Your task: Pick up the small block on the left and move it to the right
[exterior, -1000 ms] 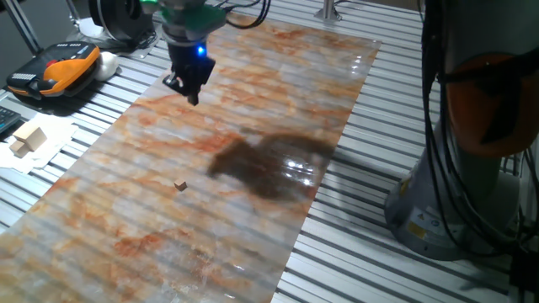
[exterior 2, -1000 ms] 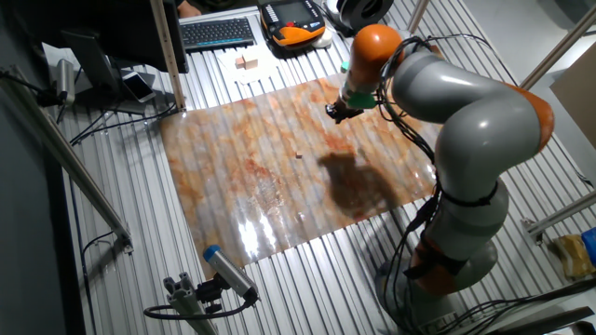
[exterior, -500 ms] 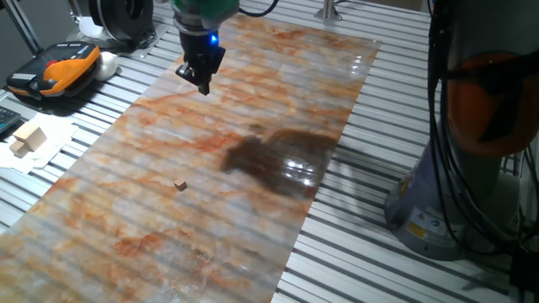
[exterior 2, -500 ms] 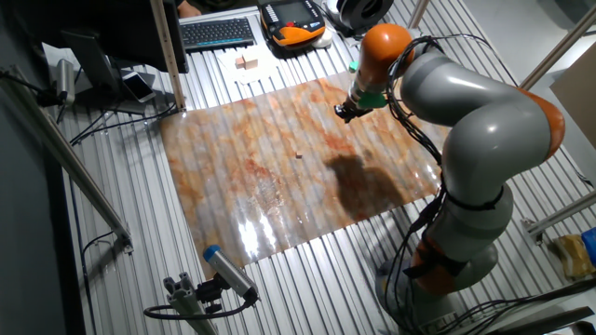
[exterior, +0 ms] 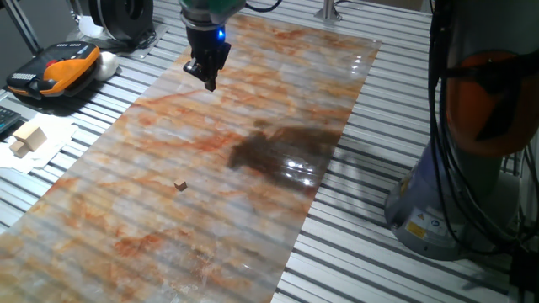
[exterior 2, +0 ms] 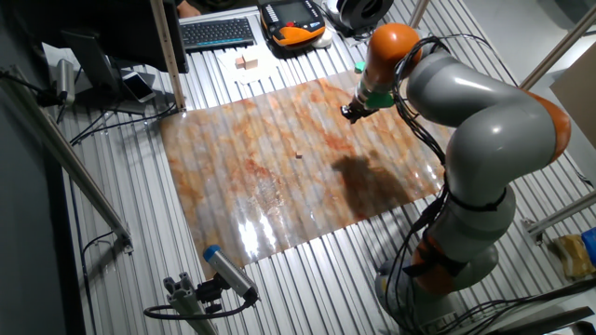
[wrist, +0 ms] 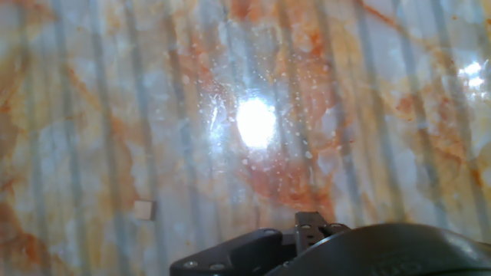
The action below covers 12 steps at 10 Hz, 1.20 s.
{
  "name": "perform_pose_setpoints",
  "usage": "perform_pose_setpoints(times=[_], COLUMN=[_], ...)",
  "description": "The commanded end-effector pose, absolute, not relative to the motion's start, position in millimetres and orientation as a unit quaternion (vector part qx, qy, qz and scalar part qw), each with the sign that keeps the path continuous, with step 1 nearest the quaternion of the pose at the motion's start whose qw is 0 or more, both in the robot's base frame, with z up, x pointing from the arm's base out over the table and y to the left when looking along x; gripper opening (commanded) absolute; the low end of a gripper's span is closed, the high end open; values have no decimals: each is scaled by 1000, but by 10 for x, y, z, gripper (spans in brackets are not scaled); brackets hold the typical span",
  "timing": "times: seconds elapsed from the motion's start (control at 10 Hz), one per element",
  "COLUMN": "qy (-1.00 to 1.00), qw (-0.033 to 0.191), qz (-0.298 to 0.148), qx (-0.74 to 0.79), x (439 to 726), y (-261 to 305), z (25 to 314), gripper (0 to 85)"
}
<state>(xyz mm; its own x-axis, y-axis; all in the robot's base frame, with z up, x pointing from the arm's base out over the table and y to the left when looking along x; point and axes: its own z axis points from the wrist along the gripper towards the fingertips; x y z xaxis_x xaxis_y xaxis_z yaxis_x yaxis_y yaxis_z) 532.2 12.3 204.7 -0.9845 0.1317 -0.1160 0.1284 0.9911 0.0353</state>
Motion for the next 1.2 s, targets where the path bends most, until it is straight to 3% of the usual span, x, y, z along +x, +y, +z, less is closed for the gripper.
perform_pose_setpoints(times=[0.0, 0.3, 0.4, 0.6, 0.8, 1.1], qy=[996, 993, 993, 997, 998, 997], qw=[63, 102, 93, 35, 22, 25], qz=[12, 9, 7, 19, 21, 18], qx=[65, 66, 71, 66, 64, 64], x=[5306, 5293, 5297, 5294, 5294, 5290], y=[121, 120, 126, 130, 136, 135], z=[2049, 2050, 2052, 2053, 2055, 2055], gripper=[0, 0, 0, 0, 0, 0])
